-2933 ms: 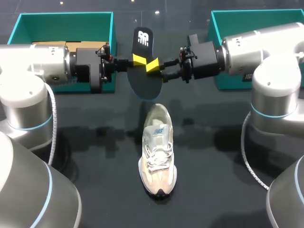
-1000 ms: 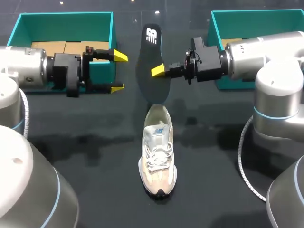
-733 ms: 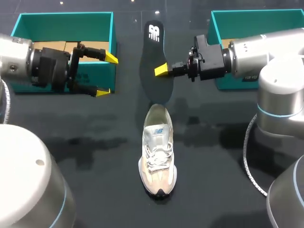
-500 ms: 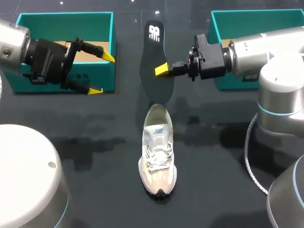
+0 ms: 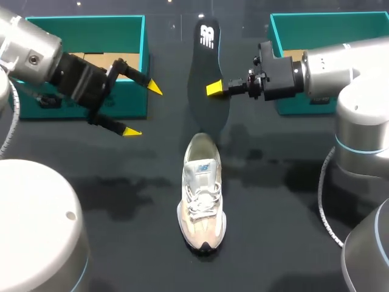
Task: Take the shoe out of the shoebox, open the shoe tongue, remove and reinsert the insole, then place the shoe into the shoebox
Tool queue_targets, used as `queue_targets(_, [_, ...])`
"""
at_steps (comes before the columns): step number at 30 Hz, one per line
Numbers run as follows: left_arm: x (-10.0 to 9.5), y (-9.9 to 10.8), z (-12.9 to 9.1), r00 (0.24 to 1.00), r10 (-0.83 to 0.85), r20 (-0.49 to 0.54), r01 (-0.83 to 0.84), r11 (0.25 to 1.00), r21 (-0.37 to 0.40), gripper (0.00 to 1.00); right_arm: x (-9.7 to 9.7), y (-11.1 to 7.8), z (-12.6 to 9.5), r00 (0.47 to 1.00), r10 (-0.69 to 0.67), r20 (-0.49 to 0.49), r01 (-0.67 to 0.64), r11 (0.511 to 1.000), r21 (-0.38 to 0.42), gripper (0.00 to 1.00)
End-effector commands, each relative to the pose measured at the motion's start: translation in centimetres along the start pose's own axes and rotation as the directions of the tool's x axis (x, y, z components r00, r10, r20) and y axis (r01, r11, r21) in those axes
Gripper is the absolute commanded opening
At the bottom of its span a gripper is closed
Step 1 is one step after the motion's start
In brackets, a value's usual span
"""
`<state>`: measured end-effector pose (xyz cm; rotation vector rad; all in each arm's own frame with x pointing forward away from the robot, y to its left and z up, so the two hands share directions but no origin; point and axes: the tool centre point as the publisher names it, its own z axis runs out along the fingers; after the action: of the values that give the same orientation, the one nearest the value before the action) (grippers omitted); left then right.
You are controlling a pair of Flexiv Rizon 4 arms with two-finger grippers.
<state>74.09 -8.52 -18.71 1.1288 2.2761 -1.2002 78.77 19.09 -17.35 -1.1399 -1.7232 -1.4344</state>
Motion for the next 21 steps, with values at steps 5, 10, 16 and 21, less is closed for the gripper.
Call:
queue_targets(5, [2.6,-1.6,1.1,0.792,-0.608,-0.046,0.589,0.783,-0.199,1.0,-0.6,-0.8,-1.9,0.998,-0.052,-0.035,0.052,0.998,-0.023,0.0])
queue_targets(10, [2.6,-1.6,1.1,0.792,-0.608,-0.046,0.589,0.783,-0.199,1.0,-0.6,-0.8,-1.9,0.998,-0.052,-0.035,0.052,0.998,-0.023,0.0])
queue_targets(16, [2.4,-0.9,2.0,0.722,-0.691,-0.034,0.661,0.704,-0.26,1.0,-0.6,-0.8,-1.9,0.998,-0.052,-0.035,0.052,0.998,-0.023,0.0])
queue_targets(21, [3.3,-0.1,3.0,0.671,-0.741,0.001,0.699,0.633,-0.334,1.0,-2.2,-1.0,-0.7,0.987,-0.144,-0.066,0.136,0.985,-0.111,0.0])
